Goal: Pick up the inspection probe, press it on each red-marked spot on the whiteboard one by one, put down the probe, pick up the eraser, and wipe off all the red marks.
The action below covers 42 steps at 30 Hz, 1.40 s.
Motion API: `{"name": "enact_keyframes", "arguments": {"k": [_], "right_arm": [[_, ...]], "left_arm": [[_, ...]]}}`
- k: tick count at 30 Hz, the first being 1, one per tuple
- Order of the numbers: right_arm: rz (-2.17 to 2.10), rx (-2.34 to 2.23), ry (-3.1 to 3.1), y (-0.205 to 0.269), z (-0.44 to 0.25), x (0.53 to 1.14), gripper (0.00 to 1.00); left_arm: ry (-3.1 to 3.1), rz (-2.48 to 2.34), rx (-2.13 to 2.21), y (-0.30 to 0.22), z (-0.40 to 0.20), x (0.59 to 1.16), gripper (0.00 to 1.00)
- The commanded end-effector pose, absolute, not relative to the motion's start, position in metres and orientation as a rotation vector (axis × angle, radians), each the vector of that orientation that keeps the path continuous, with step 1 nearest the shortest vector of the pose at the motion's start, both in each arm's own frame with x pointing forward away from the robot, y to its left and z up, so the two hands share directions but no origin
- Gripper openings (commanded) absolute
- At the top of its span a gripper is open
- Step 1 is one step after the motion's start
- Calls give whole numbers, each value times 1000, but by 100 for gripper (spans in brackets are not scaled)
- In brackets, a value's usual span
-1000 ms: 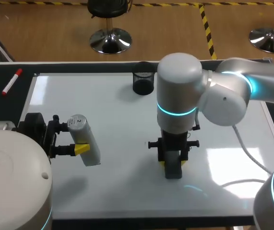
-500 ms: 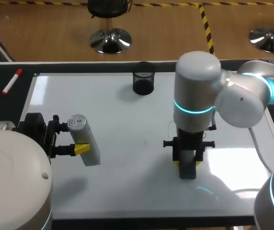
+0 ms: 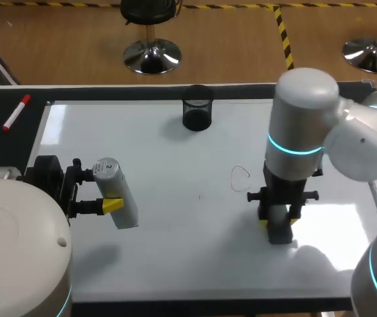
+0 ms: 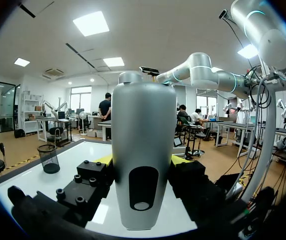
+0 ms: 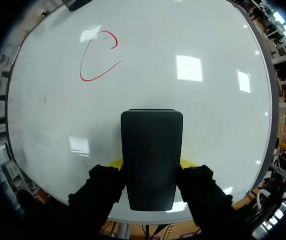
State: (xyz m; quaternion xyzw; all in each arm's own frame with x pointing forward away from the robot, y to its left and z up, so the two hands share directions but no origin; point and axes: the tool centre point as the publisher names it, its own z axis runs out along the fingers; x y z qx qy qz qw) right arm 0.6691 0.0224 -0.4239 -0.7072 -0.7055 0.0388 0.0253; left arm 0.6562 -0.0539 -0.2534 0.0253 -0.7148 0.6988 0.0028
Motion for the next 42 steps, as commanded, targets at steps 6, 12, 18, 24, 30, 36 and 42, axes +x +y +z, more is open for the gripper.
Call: {"name": "enact_keyframes", "arguments": {"k": [6, 12, 18, 24, 30, 36, 42], "right_arm": [[62, -2133, -2216, -8, -410, 663, 0], [49, -2124, -2226, -18, -405, 666, 0], [27, -2151, -2211, -26, -396, 672, 0], [24, -2170, -2210, -30, -388, 676, 0], [28, -2179, -2208, -31, -385, 680, 0], [26, -2178, -2212, -31, -385, 680, 0], [26, -2178, -2212, -31, -385, 680, 0]], "left_arm": [[-2245, 2191, 81, -54, -251, 655, 0], [-2245, 2191, 81, -54, -251, 655, 0], [-2245, 2191, 81, -54, -251, 655, 0], [-2245, 2191, 81, -54, -251, 655, 0], [-2245, 2191, 81, -54, -251, 655, 0], [-2245, 2191, 81, -54, -251, 655, 0], [-2245, 2191, 81, -54, -251, 655, 0]]}}
